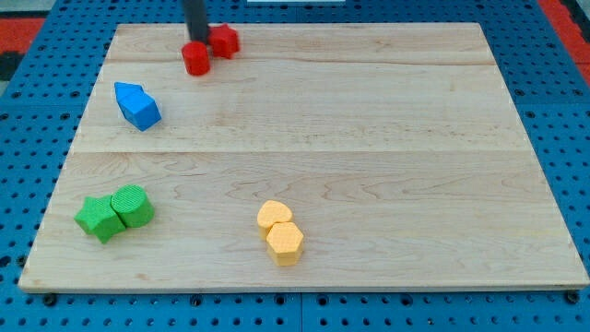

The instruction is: Place the red star vertical to the heart

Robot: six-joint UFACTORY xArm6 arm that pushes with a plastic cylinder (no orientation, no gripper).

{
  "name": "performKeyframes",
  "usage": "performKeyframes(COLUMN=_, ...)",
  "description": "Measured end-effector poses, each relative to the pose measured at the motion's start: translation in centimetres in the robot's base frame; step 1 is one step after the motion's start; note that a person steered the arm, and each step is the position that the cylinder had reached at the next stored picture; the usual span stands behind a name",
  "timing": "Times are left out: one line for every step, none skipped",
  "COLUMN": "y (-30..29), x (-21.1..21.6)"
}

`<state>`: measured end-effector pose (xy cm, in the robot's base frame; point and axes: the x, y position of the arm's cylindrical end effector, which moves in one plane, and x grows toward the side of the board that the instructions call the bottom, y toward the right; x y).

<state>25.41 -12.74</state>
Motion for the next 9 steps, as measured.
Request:
performKeyframes(y=-1.6, x=0.6)
performKeyframes(y=-3.5, x=-0.7)
performKeyframes(y=-3.5, x=-1.6)
performKeyframes(y=2.2, x=-2.7)
performKeyframes(y=10.6, x=1.0)
performKeyframes(y=11.6, x=-1.4)
performKeyframes(y=16.5, x=1.5)
performKeyframes(y=14.9, x=8.9)
performKeyframes(y=16.4, x=8.2)
